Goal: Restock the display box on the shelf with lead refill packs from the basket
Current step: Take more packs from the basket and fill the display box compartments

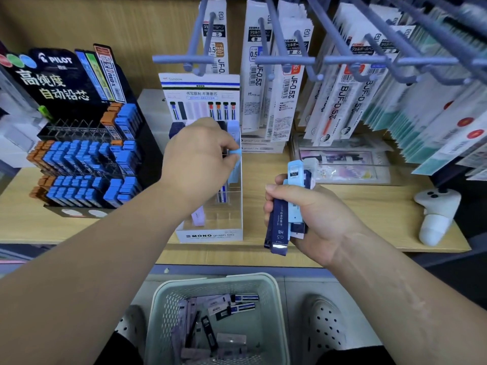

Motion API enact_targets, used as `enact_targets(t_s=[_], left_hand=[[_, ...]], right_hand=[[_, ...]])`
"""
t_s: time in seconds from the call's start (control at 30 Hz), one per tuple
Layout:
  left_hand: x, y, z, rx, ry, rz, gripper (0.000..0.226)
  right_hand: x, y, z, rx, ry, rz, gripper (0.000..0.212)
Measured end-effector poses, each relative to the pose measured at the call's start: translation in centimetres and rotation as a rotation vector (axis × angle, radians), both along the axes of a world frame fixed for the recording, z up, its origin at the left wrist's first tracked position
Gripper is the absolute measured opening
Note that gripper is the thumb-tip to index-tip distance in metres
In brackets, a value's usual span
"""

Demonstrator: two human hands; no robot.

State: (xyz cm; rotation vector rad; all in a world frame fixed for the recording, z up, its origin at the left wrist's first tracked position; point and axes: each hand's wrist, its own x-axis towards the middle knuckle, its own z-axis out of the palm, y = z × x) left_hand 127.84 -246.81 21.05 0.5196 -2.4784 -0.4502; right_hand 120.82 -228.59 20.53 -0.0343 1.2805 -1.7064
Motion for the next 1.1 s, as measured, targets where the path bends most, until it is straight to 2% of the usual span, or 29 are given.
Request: enact_targets(t_s=[0.13,0.3,0.47,0.63,0.83,0.97,1.1], left_hand=[[-0.29,0.04,0.49,0.017,-0.059,0.029,0.007],[-0.33,-0.43,1.02,0.173,-0.137,0.065,0.003],[0.06,-0.43,0.73,0.078,-0.104,0.047,0.006],[0.24,-0.73,0.68,0.284,-0.056,0.071,0.008],[0.41,-0.70,0.51,0.110,-0.093,0.038,0.006],[0.35,-0.52,0.66,0.142,-0.118,0.048,0.005],[0.32,-0.54,0.74,0.071,-0.197,0.045,0.008]], right_hand=[[-0.15,0.14,0.05,-0.006,-0.007,-0.002,0.026],[-0.19,0.18,0.11,-0.019,-0.008,0.001,0.024],[-0.09,0.18,0.06,-0.011,-0.005,-0.002,0.024],[0.07,0.17,0.05,-0.010,0.000,0.008,0.023],[0.11,0.03,-0.03,-0.005,-0.007,0.002,0.023],[0.15,-0.08,-0.03,-0.004,-0.010,0.004,0.023],[0.09,-0.02,-0.01,0.001,-0.007,-0.001,0.022]])
